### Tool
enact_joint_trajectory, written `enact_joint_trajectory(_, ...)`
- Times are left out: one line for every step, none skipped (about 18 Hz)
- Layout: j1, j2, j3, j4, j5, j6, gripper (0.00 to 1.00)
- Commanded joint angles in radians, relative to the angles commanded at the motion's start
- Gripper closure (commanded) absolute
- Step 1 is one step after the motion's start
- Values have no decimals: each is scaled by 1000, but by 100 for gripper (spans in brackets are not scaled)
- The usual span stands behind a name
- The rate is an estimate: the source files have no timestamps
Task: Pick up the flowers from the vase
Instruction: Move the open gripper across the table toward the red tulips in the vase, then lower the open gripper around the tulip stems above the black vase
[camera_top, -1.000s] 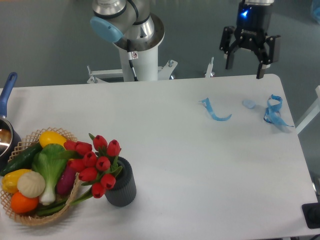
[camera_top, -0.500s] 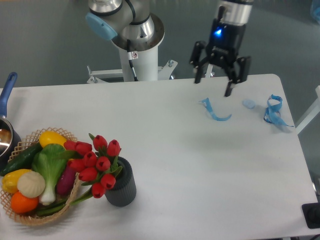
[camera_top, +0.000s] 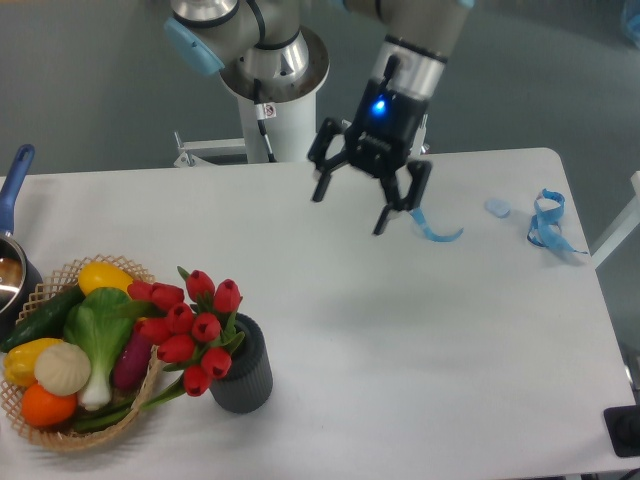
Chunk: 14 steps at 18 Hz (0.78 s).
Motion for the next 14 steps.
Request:
enact_joint_trajectory(-18,-8,5,2,-5,-2,0)
enact_joint_trajectory(-37,-14,5,6,-6,-3,0)
enact_joint_trajectory(-46,-18,0,6,-8,-3,0)
enact_joint_trajectory(-52,-25,0,12,-15,-5,0)
enact_joint_trajectory(-63,-40,0,24,-18,-5,0)
enact_joint_trajectory(-78,-64,6,58,-18,-5,0)
enact_joint_trajectory(-100,-102,11,110,-18,-6,0)
enact_joint_trajectory(-115,-118,14,141,-18,-6,0)
enact_joint_trajectory(-121,-130,17,159,-18,-5,0)
enact_joint_trajectory(-124,-152,32,164,-18,-5,0)
enact_joint_trajectory(-134,-166,44,166,-18,-6,0)
enact_joint_trajectory(-146,-176,55,166,-18,-6,0)
enact_joint_trajectory(-150,-183,64,166,-18,-6,0)
enact_joint_trajectory(-154,-198,75,170,-18,-6,0)
